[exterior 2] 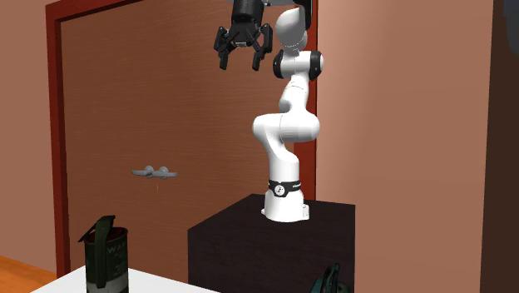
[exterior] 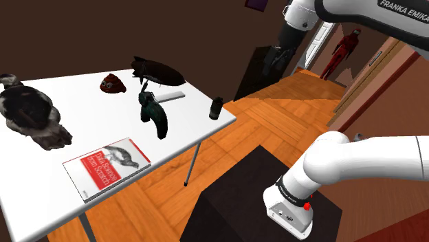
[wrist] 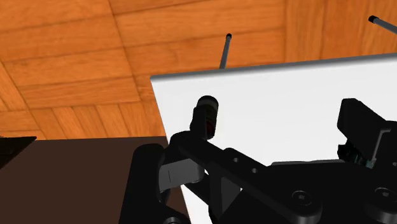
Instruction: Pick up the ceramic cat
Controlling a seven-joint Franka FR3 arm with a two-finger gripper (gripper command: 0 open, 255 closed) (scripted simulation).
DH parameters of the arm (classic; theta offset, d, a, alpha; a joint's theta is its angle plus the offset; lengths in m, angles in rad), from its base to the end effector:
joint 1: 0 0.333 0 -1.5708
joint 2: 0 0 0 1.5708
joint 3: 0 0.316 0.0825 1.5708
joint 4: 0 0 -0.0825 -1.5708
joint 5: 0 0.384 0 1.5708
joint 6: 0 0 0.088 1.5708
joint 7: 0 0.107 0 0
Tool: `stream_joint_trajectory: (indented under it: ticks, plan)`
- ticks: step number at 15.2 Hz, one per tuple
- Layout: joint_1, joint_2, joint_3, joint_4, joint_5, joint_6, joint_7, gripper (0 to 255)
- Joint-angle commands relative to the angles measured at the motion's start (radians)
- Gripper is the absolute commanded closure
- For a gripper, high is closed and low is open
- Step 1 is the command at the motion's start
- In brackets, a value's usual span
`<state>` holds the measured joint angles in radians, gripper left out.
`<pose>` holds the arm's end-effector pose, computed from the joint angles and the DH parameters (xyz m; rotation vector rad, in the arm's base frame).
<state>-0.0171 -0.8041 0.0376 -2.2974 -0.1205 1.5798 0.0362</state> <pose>0.3031 -0.0021 0.6255 2.9928 -0.0451 0.1342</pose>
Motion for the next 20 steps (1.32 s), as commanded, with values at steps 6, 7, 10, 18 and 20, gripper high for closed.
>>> stream_joint_trajectory:
  ticks: [6, 7, 10, 18, 20]
  plan:
    - [0.012, 0.139, 0.068, 0.008, 0.028, 0.097, 0.087, 0]
    - [0.013, 0.169, 0.082, 0.014, 0.032, 0.115, 0.104, 0]
    - [0.016, 0.266, 0.122, 0.037, 0.039, 0.167, 0.155, 0]
    - [0.023, 0.551, 0.218, 0.157, 0.018, 0.274, 0.297, 0]
    - [0.026, 0.628, 0.238, 0.199, 0.003, 0.292, 0.334, 0]
